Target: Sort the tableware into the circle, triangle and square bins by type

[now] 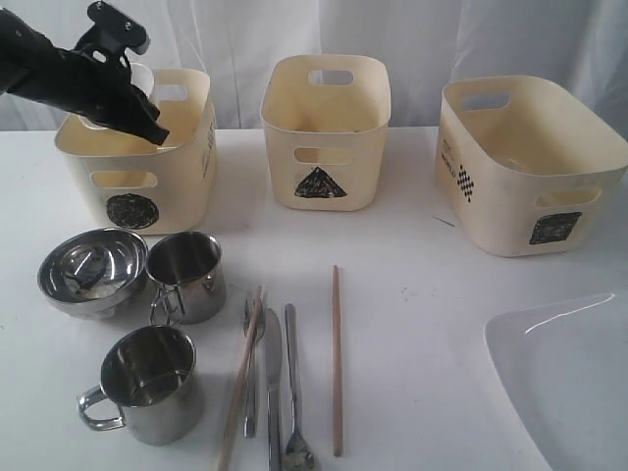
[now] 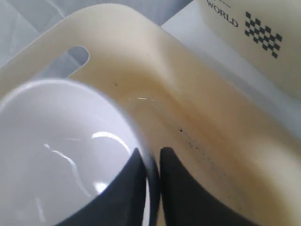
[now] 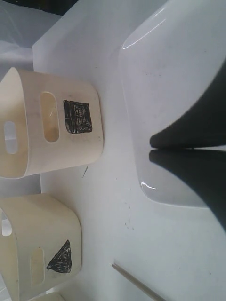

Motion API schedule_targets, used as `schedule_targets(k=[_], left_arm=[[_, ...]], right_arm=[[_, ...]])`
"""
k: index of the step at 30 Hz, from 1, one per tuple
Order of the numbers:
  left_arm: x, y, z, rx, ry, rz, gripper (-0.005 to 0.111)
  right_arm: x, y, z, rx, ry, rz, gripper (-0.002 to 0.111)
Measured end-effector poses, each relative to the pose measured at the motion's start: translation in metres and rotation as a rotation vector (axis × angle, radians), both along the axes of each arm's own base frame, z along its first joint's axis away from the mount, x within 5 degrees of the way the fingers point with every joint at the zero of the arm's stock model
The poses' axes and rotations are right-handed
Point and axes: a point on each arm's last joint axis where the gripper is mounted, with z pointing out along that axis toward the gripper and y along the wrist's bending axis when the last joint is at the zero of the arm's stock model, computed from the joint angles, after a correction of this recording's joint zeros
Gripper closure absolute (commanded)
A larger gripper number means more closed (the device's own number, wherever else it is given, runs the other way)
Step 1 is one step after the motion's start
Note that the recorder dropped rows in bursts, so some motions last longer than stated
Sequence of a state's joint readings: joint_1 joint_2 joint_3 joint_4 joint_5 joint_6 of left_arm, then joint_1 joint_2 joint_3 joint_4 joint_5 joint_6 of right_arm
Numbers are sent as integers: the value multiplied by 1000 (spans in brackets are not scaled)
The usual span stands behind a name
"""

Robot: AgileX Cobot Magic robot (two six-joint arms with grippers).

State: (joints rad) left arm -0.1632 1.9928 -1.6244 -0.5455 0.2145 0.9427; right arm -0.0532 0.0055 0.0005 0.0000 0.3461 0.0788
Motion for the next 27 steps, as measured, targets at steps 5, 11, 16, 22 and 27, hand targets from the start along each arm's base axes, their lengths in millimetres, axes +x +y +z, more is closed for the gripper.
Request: schedule_targets(k=[5,11,16,22,27], left_arm=[[-2,-3,0,-46,33,-5,47],[-3,-5,6,-110,33,14,41],[-14,-3,40,-139,-36,14,46],[-70,-4,117,-265,-4,-45,107],[-107,3,131,-205,187,-27,107]], right_arm=[[0,0,0,0,0,0,108],[0,0,0,0,0,0,108],[0,0,0,0,0,0,108],[0,0,0,0,0,0,108],[0,0,0,0,0,0,108]])
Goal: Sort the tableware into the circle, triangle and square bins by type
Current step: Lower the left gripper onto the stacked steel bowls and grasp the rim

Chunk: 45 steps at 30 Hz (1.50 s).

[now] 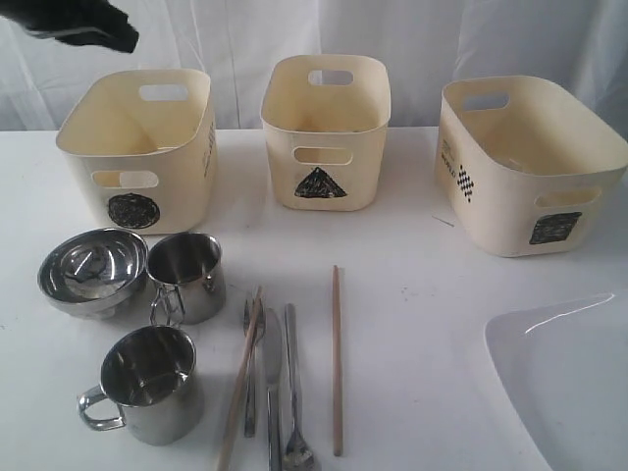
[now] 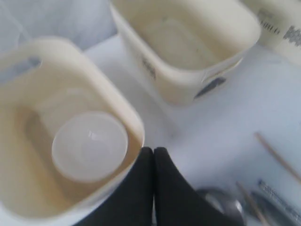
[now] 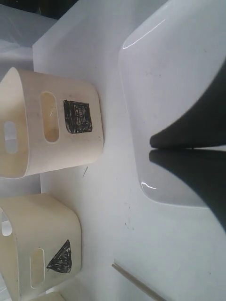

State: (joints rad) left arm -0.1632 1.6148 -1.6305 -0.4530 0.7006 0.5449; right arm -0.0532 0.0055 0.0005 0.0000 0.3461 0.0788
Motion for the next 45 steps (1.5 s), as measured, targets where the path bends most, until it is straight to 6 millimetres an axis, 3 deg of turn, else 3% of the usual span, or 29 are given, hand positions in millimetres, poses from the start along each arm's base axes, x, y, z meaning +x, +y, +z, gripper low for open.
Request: schedule_targets(k=[2,5,10,14,20,22,31,39,42,45], left_arm=[[-12,20,-19,150,158,169,107],[-28,44,-71,351,381,351,107],[-39,46,-126,379,500,367,107],[-40,45,-141,356,484,370,92],[-31,43,-144,274,432,446,48],[-28,43,-149,245,452,498,43],[-12,52,-186,320,494,656,43],[2,45,-217,244,513,680,43],[3,45,-224,245,535,684,58],[3,45,-225,243,547,689,90]], right_arm=[[0,0,0,0,0,0,108],[0,0,0,0,0,0,108],[0,0,0,0,0,0,108],[0,0,0,0,0,0,108],[0,0,0,0,0,0,108],[0,0,0,0,0,0,108],[0,0,0,0,0,0,108],[0,0,0,0,0,0,108],[0,0,0,0,0,0,108],[0,0,0,0,0,0,108]])
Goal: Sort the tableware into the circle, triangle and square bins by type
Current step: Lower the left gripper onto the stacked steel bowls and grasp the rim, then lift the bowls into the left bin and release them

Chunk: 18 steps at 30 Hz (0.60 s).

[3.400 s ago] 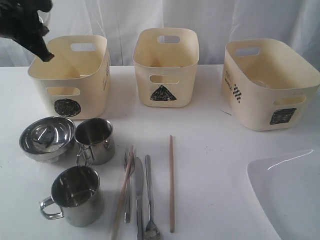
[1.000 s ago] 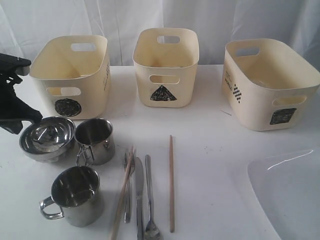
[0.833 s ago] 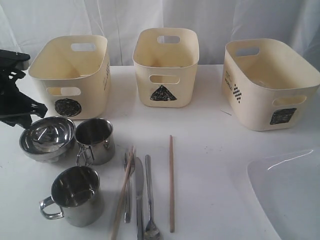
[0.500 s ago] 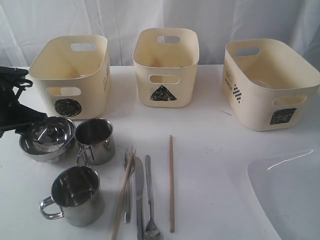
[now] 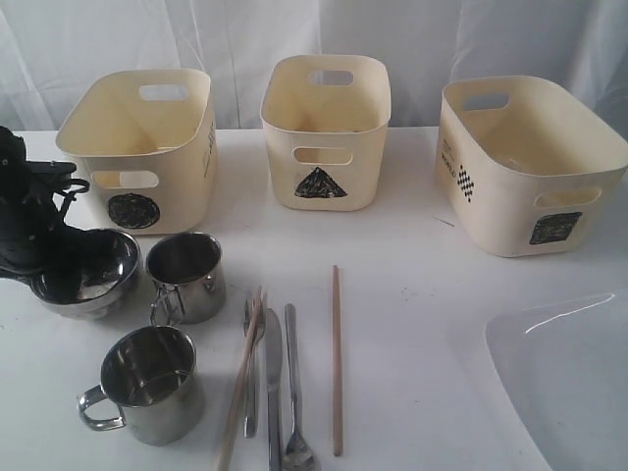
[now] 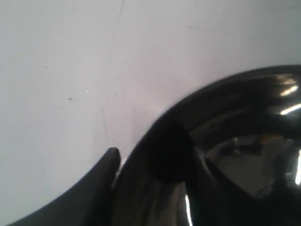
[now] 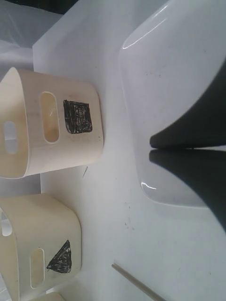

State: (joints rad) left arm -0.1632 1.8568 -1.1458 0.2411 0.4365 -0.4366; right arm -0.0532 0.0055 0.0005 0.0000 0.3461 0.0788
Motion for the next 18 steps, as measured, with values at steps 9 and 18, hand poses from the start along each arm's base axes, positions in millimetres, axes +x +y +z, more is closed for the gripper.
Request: schedule_targets(k=[9,18], left_arm=[[-10,8,15,81,66,11,107],[-47,19,98,121,-78,4,107]], right_arm=[[0,0,0,0,0,0,108],[0,0,0,0,0,0,108]])
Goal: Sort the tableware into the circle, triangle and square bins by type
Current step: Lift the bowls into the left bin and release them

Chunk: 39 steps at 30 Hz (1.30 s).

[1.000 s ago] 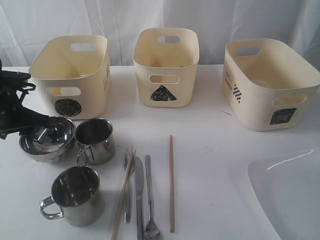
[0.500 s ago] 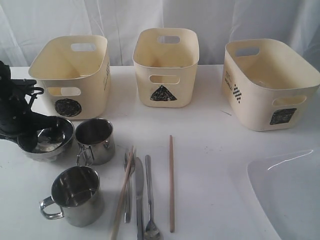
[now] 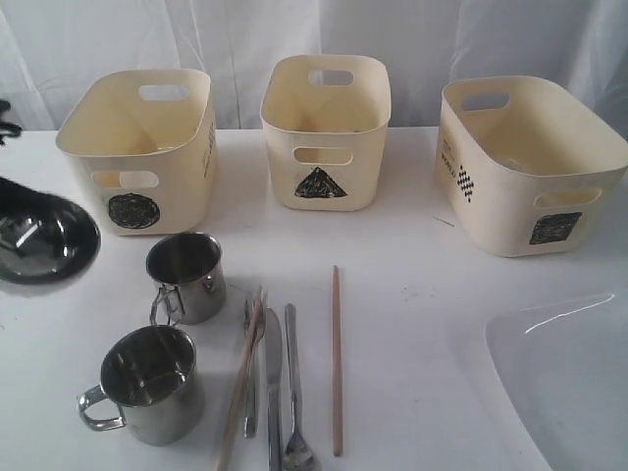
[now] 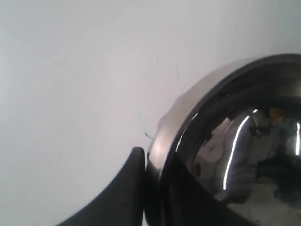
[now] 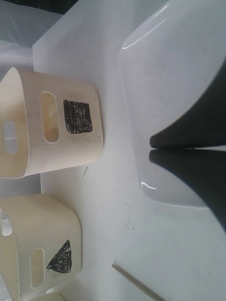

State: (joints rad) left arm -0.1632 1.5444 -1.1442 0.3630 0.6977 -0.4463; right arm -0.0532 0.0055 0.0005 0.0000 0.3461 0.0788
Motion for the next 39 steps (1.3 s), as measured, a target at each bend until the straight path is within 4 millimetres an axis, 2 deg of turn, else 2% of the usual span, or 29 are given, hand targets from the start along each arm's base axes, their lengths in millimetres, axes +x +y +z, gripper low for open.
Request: schedule_targets(k=[3,6,9,11,13,15,16,17,20,23,26,32,35,39], left_arm=[[-17,2,50,-34,-198,-21,107],[-23,-1,94,-86,-497,-80,107],[-15,-9,129,-127,-832,-187,107],[-1,-17,140,-134,-1021,-286,107],[16,-25,137,-118,-1095,-357,107],[44,-31,116,-91,-1071,-398,107],[55,-33,104,-85,-1044,-404,107],[72,-35,81,-82,-988,-408,107],[101,-41,29,-88,-891,-419,107],[117,-45,1,-104,-890,-426,107],[128,-46,-6,-105,-912,-423,107],[139,-48,-9,-55,-933,-462,106],[140,-48,-8,25,-938,-527,91],[140,-48,-8,97,-934,-584,61]], right_arm=[[0,0,0,0,0,0,108],[0,0,0,0,0,0,108],[0,0,0,0,0,0,108],[0,0,0,0,0,0,108],[0,0,0,0,0,0,108],[0,0,0,0,0,0,108],[0,0,0,0,0,0,108],[0,0,0,0,0,0,108],[0,0,0,0,0,0,108],[0,0,0,0,0,0,108],[0,0,0,0,0,0,108],[0,0,0,0,0,0,108],[0,0,0,0,0,0,108],[0,0,0,0,0,0,108]])
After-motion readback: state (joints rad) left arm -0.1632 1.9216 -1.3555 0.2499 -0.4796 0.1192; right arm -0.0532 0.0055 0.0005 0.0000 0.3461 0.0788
